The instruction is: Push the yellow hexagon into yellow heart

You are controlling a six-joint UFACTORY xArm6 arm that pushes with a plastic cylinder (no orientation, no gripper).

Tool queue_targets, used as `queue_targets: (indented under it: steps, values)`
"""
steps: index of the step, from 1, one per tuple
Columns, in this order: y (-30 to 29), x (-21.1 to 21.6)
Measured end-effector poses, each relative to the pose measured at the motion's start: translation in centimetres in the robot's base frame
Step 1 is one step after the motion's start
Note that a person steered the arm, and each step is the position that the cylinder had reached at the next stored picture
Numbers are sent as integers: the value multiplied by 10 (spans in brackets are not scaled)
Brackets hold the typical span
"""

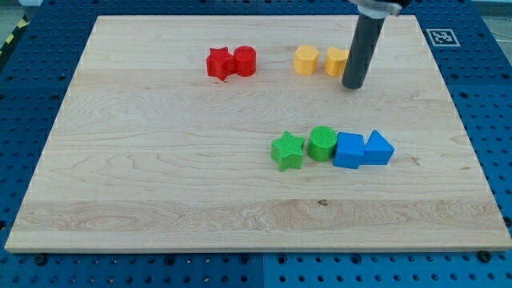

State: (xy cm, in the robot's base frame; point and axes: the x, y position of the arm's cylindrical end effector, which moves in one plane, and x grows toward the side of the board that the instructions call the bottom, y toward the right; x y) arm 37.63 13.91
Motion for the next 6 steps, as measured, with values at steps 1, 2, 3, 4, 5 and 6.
queue_targets:
  steps: [1, 2, 3, 4, 5, 6]
  values:
    - [-39, 3]
    - [-75, -4]
    - [-88, -21]
    - [-89, -49]
    - [-89, -70]
    - [-61, -70]
